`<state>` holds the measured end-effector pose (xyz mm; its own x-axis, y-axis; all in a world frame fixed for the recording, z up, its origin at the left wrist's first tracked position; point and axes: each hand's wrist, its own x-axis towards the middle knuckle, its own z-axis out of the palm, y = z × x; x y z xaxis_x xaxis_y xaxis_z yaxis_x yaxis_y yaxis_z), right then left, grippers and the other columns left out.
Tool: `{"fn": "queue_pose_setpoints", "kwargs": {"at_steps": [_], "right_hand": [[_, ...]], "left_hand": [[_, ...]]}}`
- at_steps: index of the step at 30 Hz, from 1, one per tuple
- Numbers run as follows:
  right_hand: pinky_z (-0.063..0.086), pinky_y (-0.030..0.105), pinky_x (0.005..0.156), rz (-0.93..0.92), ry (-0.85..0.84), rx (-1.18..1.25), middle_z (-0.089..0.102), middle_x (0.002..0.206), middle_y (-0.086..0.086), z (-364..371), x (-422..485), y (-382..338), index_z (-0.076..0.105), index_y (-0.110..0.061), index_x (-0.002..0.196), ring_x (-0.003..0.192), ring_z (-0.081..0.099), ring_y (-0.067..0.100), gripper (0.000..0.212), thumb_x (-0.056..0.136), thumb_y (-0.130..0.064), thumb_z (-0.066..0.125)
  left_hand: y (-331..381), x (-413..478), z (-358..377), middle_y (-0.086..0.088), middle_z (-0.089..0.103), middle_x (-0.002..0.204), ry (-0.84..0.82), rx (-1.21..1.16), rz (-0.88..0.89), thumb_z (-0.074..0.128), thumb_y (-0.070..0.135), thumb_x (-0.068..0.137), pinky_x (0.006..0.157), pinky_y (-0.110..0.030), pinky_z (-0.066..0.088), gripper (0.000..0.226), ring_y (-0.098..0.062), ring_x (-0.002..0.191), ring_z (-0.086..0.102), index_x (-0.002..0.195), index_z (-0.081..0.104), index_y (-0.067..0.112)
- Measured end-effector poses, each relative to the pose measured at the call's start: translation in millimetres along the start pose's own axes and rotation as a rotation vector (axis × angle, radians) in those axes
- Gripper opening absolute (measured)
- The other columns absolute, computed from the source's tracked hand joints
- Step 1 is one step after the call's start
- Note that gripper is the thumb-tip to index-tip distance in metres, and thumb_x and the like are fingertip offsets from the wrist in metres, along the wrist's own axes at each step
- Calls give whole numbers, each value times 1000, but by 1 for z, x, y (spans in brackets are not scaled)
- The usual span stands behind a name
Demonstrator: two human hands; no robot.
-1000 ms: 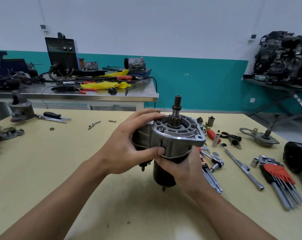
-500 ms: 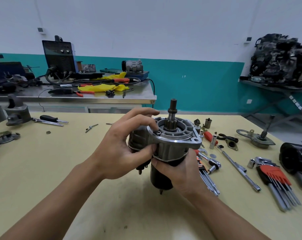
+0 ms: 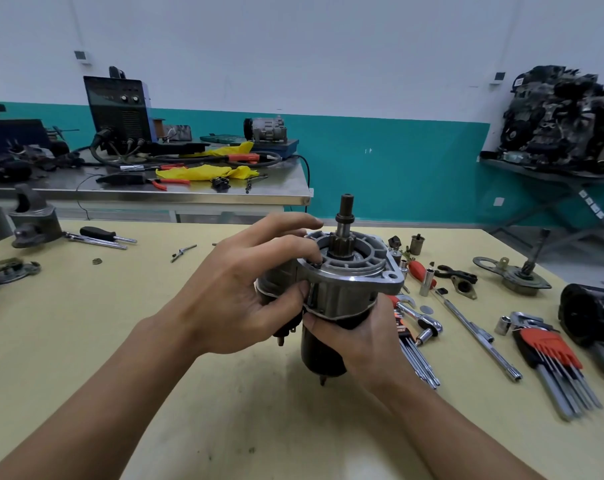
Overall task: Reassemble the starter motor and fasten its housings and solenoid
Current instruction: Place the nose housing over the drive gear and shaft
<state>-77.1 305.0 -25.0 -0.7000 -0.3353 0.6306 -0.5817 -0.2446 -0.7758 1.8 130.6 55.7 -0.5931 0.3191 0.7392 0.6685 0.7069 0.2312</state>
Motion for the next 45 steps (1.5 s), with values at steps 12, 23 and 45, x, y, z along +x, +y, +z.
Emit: {"fn": "queue_pose_setpoints", "kwargs": {"at_steps": [12,23,45], "right_hand": [[53,18,84,49,10,24,73,114,-8,0,-2,-3,67,-32,115,108,68,12,54,65,-30,86],[54,21,84,66,12,37,73,114,-1,-1,-1,-1,64,-17,120,107,69,16,56,69,-21,87],[57,33,86,157,63,-44,72,112,0,-2,-4,4,62,-17,118,106,69,19,71,56,-37,88]], "left_hand": [[-2,-2,3,1,56,135,64,27,49,65,20,84,94,-34,55,27,-13,122,60,110,61,25],[7,0,0,2,64,125,28,104,38,63,23,84,90,-35,55,25,-16,116,61,109,64,22],[4,3,-13,-5,68,115,-41,256,87,59,24,86,86,-34,57,27,-20,106,64,107,71,11]]}}
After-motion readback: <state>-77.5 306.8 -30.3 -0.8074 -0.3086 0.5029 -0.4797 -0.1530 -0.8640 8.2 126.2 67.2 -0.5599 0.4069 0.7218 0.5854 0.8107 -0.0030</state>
